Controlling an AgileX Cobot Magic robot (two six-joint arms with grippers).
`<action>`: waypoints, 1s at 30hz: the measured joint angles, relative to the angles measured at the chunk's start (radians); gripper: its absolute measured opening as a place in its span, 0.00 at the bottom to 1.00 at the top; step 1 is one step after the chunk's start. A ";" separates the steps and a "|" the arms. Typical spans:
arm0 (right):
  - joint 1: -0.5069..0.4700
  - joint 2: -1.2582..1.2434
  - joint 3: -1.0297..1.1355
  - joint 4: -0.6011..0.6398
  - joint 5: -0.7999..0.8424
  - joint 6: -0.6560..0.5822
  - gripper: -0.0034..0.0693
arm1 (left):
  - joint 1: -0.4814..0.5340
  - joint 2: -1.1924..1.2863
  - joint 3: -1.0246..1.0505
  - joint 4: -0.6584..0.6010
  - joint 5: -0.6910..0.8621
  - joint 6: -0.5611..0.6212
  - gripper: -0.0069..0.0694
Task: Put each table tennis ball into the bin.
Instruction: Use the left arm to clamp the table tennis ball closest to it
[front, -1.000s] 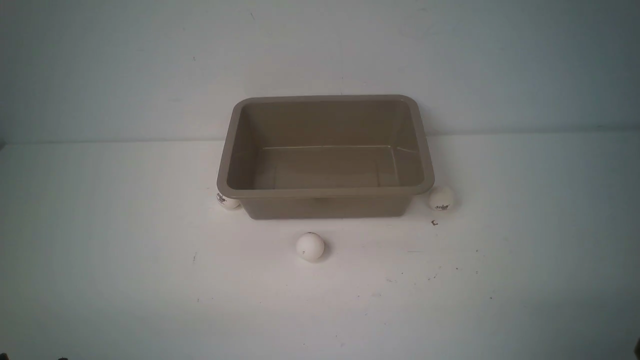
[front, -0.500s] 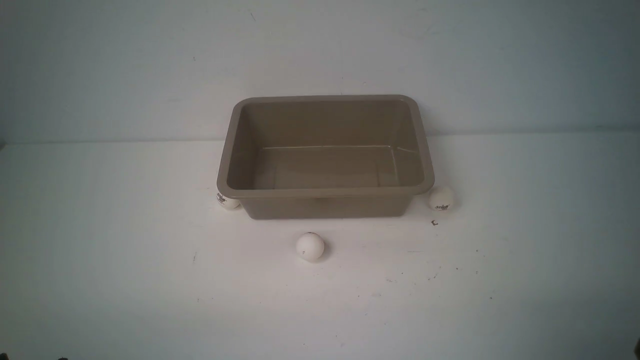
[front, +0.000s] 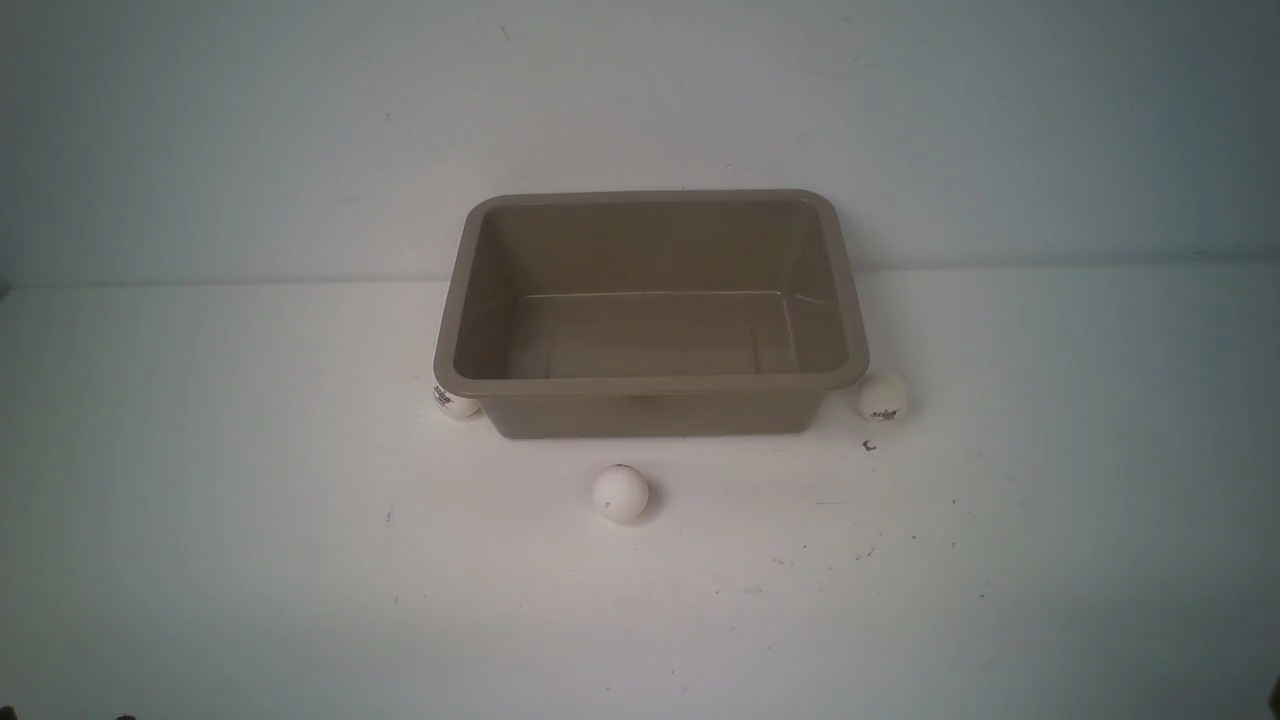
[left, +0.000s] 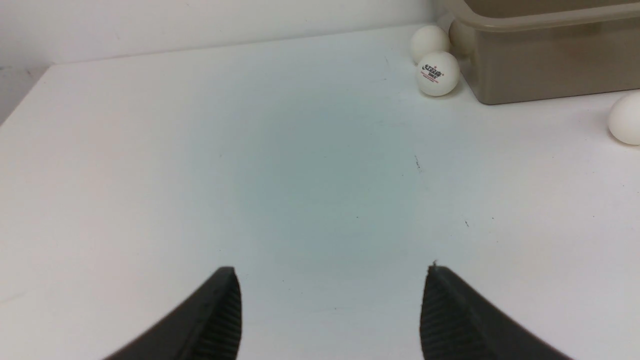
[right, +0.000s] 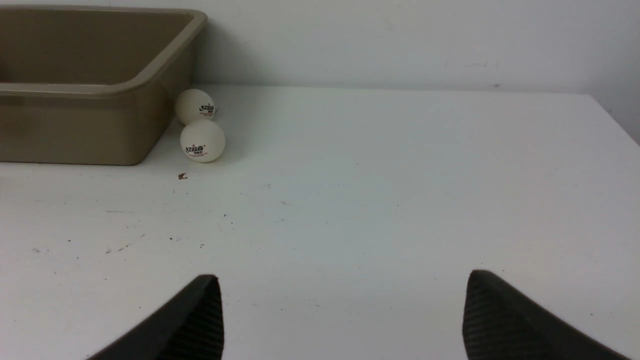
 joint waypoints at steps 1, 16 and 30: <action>0.000 0.000 0.000 0.000 0.000 0.000 0.85 | 0.000 0.000 0.000 0.000 0.000 0.000 0.66; 0.000 0.000 -0.028 0.073 -0.022 0.000 0.85 | 0.000 0.000 0.000 0.000 0.000 0.000 0.66; 0.000 0.013 -0.494 0.140 0.313 0.000 0.85 | 0.000 0.000 0.000 0.000 0.000 0.000 0.66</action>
